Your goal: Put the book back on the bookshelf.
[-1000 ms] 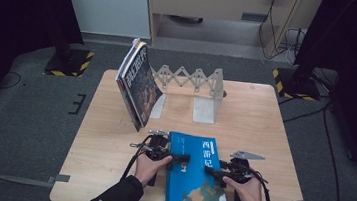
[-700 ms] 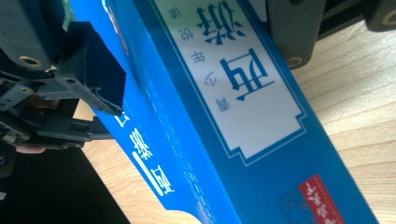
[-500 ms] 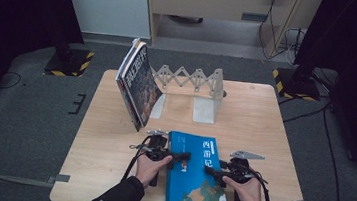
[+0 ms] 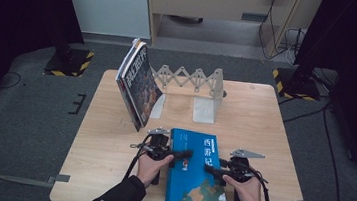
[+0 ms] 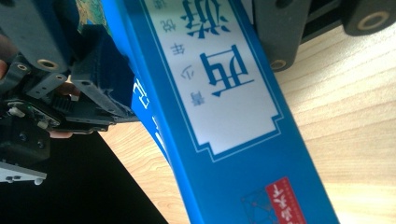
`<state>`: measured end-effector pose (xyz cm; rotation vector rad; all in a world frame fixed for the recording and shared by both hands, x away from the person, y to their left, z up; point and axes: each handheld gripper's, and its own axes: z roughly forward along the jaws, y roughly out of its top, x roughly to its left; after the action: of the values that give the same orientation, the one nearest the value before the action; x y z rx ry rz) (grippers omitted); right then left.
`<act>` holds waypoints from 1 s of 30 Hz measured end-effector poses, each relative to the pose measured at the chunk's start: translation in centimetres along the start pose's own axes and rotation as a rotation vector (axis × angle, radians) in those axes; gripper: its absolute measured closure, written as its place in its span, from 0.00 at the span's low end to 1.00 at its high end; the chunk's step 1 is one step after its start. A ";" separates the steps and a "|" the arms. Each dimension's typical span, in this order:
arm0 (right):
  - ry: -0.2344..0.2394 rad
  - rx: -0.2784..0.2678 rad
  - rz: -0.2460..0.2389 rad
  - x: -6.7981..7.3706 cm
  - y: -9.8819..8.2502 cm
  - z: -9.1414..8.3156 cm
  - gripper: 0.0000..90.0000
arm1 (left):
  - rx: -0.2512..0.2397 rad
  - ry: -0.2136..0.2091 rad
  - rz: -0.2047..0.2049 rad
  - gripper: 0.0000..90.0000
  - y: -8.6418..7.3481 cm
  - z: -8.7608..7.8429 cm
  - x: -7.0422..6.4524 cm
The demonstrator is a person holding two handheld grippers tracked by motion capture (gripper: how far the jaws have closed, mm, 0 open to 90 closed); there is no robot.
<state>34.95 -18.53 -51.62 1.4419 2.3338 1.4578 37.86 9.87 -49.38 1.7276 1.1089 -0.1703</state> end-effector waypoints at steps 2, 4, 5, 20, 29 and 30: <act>0.000 0.002 -0.002 0.0 0.0 0.0 0.35 | -0.002 -0.002 0.002 0.47 0.0 0.1 -0.1; 0.001 0.000 -0.005 0.0 0.0 0.0 0.35 | -0.002 -0.005 0.006 0.46 0.0 0.1 -0.1; 0.000 -0.003 -0.008 0.0 0.0 0.0 0.35 | -0.004 -0.010 0.004 0.45 -0.1 0.2 0.0; -0.005 -0.007 -0.009 0.1 0.0 0.2 0.36 | -0.002 -0.016 -0.026 0.39 -0.2 0.8 0.4; -0.014 -0.003 -0.013 0.1 0.0 0.2 0.36 | 0.010 -0.004 -0.049 0.38 -0.2 1.1 0.7; -0.014 -0.003 -0.013 0.1 0.0 0.2 0.36 | 0.010 -0.004 -0.049 0.38 -0.2 1.1 0.7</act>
<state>34.97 -18.31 -51.70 1.4294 2.3275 1.4422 38.54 9.40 -50.44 1.7090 1.1494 -0.2101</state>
